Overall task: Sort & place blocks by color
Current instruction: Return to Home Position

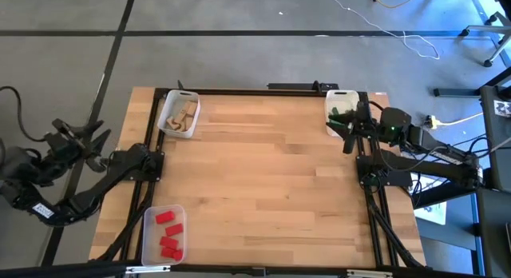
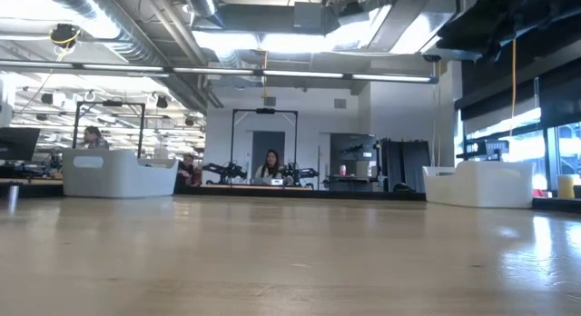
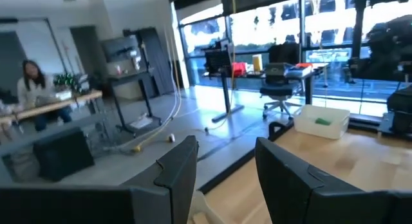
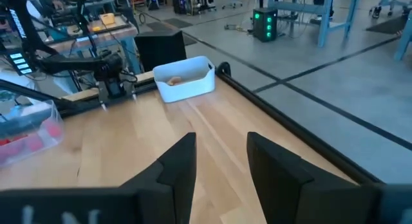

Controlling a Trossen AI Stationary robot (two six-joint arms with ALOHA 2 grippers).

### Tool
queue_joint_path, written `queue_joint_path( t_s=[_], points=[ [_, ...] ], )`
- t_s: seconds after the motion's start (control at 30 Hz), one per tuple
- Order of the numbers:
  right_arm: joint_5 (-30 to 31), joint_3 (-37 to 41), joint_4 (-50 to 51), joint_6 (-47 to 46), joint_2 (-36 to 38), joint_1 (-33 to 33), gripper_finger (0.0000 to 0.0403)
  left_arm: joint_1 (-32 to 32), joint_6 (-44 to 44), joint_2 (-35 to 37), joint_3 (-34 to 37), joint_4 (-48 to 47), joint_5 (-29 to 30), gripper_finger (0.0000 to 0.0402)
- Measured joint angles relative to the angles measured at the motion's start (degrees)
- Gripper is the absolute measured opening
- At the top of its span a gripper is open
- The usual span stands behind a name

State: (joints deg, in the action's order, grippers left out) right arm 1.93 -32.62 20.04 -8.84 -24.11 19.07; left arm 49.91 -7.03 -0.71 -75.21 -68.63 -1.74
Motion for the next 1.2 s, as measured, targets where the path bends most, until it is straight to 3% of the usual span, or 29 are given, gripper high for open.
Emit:
queue_joint_path(
  t_s=[0.2, 0.63, 1.2],
  points=[
    [-0.01, 6.70, -6.59, 0.15, 6.04, -0.02, 0.0138, -3.47, -1.10, 0.31, 3.17, 3.41, 1.83, 0.0150],
    [-0.01, 19.73, -20.61, 0.37, 16.02, -0.02, 0.0138, -12.89, -2.80, 0.30, 21.10, 20.72, 4.15, 0.0150],
    [0.04, 32.24, -37.55, 0.91, 17.26, 0.04, 0.0138, -18.10, -4.08, 0.28, 37.76, 38.58, 4.02, 0.0150]
  ],
)
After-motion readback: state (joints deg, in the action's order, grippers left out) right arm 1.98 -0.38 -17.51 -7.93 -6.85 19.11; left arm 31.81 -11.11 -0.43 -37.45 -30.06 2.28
